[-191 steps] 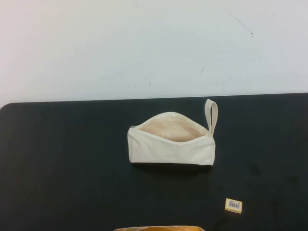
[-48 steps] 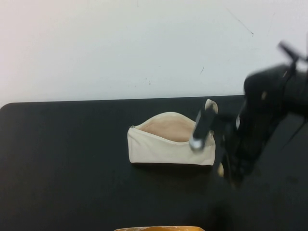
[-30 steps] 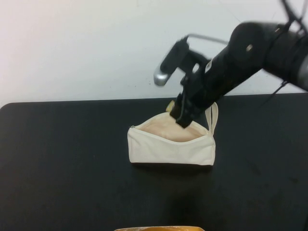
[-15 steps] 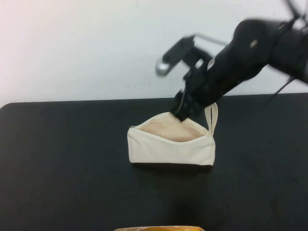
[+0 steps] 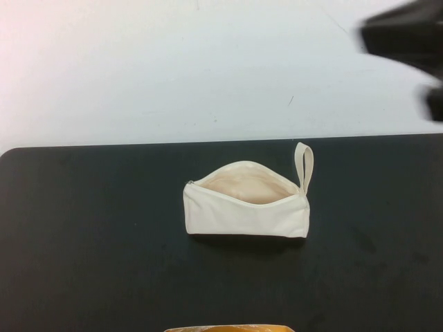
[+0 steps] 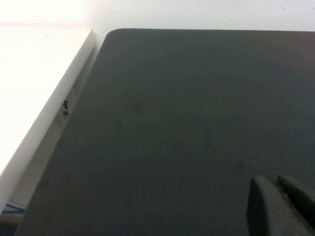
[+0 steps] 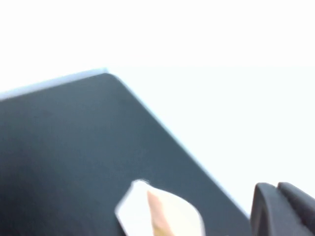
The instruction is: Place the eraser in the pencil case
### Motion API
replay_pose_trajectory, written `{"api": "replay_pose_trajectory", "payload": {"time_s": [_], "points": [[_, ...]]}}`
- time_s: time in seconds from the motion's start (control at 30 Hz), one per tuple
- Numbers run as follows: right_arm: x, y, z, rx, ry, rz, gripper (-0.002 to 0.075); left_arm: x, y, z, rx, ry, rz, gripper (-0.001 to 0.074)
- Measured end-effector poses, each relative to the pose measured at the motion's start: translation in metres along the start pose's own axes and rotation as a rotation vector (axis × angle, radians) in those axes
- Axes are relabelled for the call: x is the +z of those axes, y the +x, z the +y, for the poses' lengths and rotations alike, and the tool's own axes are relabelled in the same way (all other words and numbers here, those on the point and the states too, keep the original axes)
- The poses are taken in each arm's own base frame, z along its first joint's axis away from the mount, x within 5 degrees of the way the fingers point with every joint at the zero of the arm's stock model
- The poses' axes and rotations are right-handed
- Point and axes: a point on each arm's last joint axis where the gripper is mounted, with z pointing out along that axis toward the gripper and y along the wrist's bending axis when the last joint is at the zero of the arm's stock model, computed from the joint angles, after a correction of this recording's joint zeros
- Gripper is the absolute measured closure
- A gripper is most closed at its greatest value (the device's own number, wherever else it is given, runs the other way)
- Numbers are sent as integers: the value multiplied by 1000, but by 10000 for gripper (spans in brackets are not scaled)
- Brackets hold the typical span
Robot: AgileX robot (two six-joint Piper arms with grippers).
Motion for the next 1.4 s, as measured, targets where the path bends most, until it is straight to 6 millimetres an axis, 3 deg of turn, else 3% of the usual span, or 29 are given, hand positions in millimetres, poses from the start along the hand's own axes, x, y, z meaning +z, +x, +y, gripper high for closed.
{"api": "replay_pose_trajectory", "payload": {"time_s": [0.2, 0.4, 0.5, 0.77, 1.1, 1.4], "points": [[-88, 42, 19, -109, 219, 8, 724, 0, 0, 0, 0, 0, 0, 738], [-137, 105, 46, -79, 336, -31, 725, 0, 0, 0, 0, 0, 0, 738], [-149, 129, 56, -80, 383, -100, 725, 0, 0, 0, 0, 0, 0, 738], [-144, 183, 72, -10, 410, -108, 726, 0, 0, 0, 0, 0, 0, 738], [-103, 236, 86, 113, 334, -111, 726, 0, 0, 0, 0, 0, 0, 738], [-97, 279, 81, 259, 597, -26, 726, 0, 0, 0, 0, 0, 0, 738]]}}
